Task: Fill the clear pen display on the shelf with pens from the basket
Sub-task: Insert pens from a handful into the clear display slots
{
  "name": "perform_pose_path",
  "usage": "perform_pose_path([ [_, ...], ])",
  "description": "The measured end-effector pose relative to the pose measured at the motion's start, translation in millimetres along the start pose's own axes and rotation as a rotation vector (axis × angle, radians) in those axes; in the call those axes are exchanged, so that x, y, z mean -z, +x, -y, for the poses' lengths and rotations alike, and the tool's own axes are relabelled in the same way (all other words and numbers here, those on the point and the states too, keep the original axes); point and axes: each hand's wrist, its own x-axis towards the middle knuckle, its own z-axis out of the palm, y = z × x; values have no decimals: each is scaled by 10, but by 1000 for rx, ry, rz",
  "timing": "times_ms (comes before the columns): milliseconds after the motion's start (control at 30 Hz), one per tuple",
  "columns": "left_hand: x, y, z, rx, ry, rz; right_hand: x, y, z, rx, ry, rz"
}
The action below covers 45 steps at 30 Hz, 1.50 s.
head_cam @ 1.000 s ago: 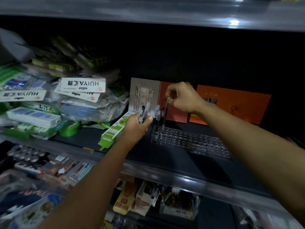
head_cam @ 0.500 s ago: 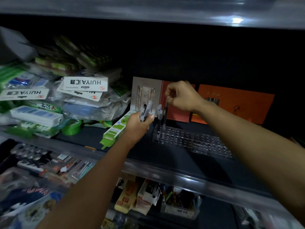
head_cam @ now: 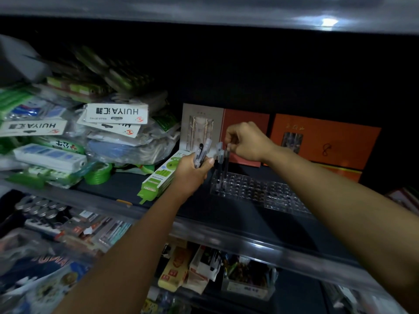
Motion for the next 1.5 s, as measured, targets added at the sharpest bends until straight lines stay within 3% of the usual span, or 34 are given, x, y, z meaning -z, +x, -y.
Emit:
perform_pose_path([
  [467, -10, -11, -1, 1, 13, 11, -16, -22, -28, -37, 3, 83],
  [700, -16, -51, -131, -43, -8, 52, 277, -49, 125, 38, 31, 13],
  [1000, -66, -123, -288, -29, -26, 143, 379, -158, 291, 120, 287, 145],
  [1233, -52, -154, -332, -7, -4, 197, 537, -241, 213, 51, 208, -18],
  [1500, 34, -126, -159, 16, 63, 97, 754, -304, -66, -80, 70, -188],
])
